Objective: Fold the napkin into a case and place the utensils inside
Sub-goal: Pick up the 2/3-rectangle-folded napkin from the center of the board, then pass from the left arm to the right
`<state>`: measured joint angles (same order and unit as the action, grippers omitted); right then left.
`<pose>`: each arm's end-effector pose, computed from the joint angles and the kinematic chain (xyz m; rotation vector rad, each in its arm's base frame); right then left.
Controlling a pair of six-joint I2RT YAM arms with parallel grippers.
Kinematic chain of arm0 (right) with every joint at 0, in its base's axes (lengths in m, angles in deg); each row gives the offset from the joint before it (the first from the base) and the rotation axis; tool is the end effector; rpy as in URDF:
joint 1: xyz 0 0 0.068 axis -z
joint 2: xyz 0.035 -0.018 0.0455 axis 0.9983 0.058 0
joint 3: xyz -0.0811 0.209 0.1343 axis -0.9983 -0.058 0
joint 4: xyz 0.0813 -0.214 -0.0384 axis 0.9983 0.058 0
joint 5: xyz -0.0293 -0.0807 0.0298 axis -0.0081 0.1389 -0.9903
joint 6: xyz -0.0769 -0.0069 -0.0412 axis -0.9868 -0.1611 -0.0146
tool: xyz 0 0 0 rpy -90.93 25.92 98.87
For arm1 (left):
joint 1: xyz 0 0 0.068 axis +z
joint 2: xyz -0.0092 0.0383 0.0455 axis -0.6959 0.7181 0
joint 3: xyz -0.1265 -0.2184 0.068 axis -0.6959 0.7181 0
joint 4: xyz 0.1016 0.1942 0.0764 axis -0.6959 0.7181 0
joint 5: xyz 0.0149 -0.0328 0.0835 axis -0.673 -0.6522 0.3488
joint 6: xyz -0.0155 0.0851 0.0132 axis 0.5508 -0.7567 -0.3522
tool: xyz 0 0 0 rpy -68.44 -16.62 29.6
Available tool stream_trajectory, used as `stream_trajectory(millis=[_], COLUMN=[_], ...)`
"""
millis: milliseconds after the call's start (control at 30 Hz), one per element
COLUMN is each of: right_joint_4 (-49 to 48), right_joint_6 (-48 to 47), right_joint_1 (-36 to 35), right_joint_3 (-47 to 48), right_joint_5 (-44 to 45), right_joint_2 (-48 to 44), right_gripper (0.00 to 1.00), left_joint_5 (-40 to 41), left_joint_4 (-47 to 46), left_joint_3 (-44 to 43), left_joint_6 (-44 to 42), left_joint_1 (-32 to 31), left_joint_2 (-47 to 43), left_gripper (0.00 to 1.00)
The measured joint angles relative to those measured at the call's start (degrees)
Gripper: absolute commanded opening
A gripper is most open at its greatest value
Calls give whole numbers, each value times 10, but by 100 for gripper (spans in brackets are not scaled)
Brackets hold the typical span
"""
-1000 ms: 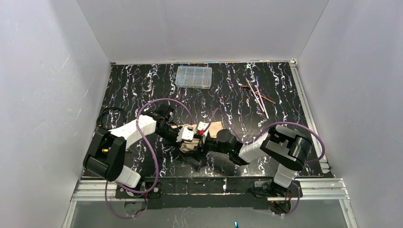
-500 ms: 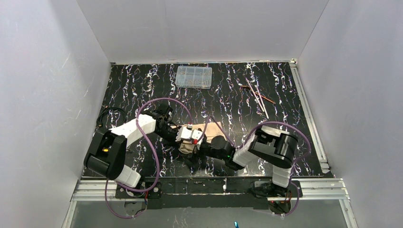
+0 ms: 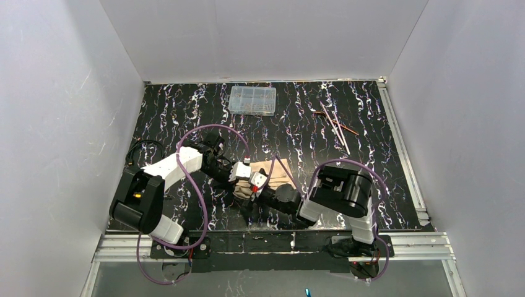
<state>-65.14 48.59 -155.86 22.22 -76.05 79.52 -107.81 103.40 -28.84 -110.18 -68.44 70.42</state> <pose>0.1344 0.3230 0.1428 -0.9161 1.3380 0.7302 0.2007 -0.1455 0.1549 1.9567 1.6371 -0.7225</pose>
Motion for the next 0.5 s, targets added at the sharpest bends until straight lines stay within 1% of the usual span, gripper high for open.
stream_trajectory(millis=[233,400,500], right_joint_4=[-13,-14,-16], right_joint_6=[-8,9,16], right_joint_1=[0,0,0], right_joint_3=[-18,-73,-80], right_joint_5=[15,34,33], right_joint_2=[26,-2,-11], right_gripper=[99,99,99], left_joint_5=[-12,-17,-18], left_joint_4=[8,12,13], left_joint_3=[-5,-5,-5], left_joint_6=[0,0,-2], left_joint_1=[2,3,3], left_joint_2=[0,0,0], left_gripper=[0,0,0])
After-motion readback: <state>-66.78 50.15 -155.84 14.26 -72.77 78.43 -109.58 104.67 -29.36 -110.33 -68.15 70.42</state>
